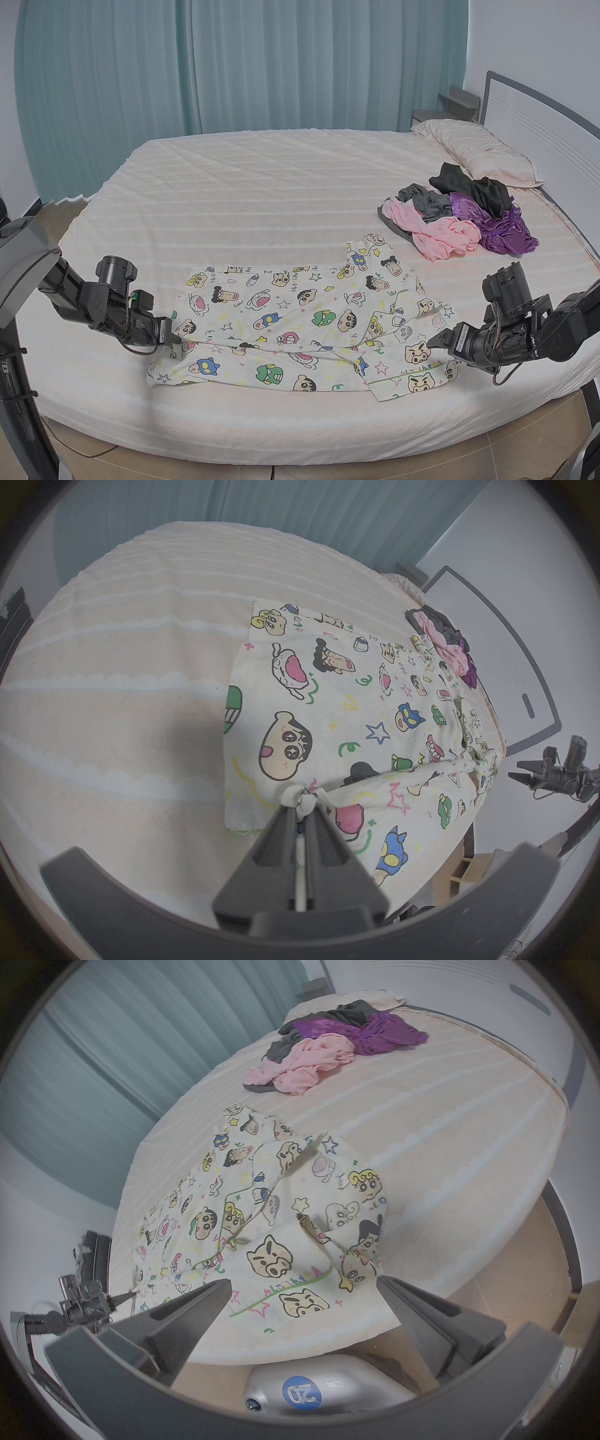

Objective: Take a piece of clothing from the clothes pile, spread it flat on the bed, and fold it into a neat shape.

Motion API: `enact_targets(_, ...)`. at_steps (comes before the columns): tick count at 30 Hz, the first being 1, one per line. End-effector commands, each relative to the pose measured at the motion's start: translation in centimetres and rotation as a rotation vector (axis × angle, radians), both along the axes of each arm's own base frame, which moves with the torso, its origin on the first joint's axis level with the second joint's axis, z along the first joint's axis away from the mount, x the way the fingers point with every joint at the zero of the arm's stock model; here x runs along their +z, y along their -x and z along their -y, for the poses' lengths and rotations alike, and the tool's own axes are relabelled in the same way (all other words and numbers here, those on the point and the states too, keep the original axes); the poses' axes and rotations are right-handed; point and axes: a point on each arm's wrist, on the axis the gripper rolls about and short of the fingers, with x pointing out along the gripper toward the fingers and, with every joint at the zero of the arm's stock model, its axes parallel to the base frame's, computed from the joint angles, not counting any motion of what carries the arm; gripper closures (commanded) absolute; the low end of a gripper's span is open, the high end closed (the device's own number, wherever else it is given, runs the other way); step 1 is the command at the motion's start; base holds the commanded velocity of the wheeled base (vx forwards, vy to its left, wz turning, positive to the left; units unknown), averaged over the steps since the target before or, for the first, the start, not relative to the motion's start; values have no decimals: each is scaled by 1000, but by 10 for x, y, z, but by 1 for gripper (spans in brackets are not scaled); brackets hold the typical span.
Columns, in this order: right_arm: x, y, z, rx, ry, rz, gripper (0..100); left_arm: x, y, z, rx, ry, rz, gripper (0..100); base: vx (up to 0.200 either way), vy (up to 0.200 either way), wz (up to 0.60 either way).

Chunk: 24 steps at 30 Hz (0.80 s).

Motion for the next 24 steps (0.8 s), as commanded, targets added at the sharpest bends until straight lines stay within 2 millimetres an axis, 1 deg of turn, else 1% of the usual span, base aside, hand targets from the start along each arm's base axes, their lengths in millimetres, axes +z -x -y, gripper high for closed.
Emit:
enact_targets(1, -1, -4, 6, 41, -1, 1, 0, 11, 6, -1, 9, -3, 20, 100, 0, 0, 0)
enact_targets(4, -6, -10, 8, 105, 27, -2, 0, 16, 10, 0, 8, -7, 29, 100, 0, 0, 0)
enact_targets(10, -15, -27, 19, 281, 53, 60, 0, 25, 17, 3, -2, -9, 47, 100, 0, 0, 0)
enact_targets(14, -28, -41, 22, 322, 77, 60, 0, 28, 21, 6, -13, -9, 51, 100, 0, 0, 0)
enact_targets(15, -35, -48, 26, 336, 88, 56, 0, 30, 21, 8, -18, -9, 52, 100, 0, 0, 0)
enact_targets(16, -35, -48, 26, 336, 88, 56, 0, 30, 21, 8, -18, -9, 52, 100, 0, 0, 0)
enact_targets(17, -42, -53, 30, 377, 77, 46, 0, 29, 22, 9, -20, -8, 50, 100, 0, 0, 0)
enact_targets(20, -52, -57, 37, 460, 34, 41, 0, 29, 23, 9, -18, -16, 49, 100, 0, 0, 0)
enact_targets(24, -62, -67, 46, 518, 22, 106, 0, 29, 23, 9, -6, -27, 44, 100, 0, 0, 0)
